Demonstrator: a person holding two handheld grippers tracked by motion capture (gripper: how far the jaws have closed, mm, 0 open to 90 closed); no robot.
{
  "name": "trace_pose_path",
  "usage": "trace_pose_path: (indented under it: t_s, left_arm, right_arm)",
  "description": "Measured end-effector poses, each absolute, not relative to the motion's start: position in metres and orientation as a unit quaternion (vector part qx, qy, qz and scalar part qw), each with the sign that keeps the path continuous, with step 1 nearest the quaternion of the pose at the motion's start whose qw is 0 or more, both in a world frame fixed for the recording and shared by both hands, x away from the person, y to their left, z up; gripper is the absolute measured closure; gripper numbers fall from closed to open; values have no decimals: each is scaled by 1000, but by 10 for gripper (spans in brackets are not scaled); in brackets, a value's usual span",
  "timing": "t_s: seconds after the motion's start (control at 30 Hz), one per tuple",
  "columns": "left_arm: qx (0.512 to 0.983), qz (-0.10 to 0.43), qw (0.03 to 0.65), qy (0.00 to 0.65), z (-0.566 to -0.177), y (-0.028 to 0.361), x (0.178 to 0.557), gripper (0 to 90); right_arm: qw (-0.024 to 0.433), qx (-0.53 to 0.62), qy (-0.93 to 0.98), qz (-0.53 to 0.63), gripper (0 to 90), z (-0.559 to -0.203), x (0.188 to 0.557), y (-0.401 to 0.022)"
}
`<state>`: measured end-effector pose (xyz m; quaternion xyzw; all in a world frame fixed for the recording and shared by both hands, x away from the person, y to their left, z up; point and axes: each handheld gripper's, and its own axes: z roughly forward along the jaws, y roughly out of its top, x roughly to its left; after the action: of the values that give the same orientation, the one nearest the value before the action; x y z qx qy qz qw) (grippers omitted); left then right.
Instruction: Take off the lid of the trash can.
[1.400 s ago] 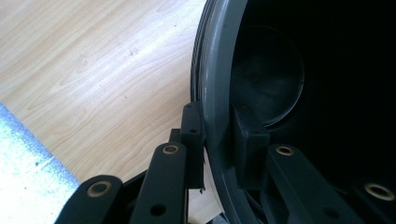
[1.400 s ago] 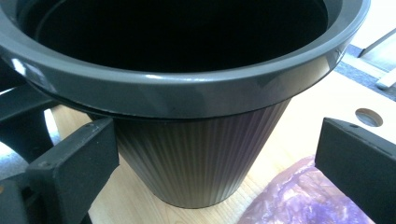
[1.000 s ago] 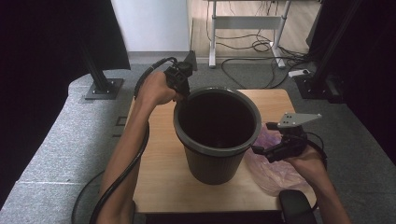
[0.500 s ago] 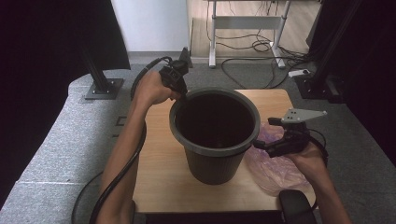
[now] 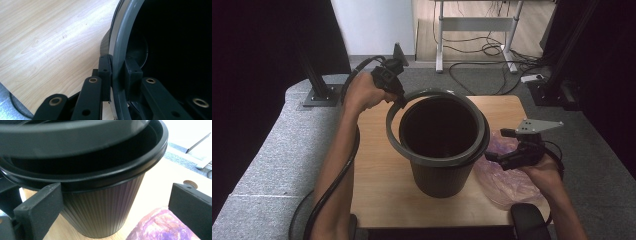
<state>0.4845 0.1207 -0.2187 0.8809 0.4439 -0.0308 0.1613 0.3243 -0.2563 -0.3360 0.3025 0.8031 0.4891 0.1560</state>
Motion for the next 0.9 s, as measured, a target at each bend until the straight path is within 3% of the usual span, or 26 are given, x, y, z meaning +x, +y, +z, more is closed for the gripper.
trace_pose_path:
  t_s: [0.9]
  left_arm:
    - [864, -25, 175, 472, -205, 185, 466, 782]
  right_arm:
    - [185, 346, 812, 432, 0, -410, 345, -278]
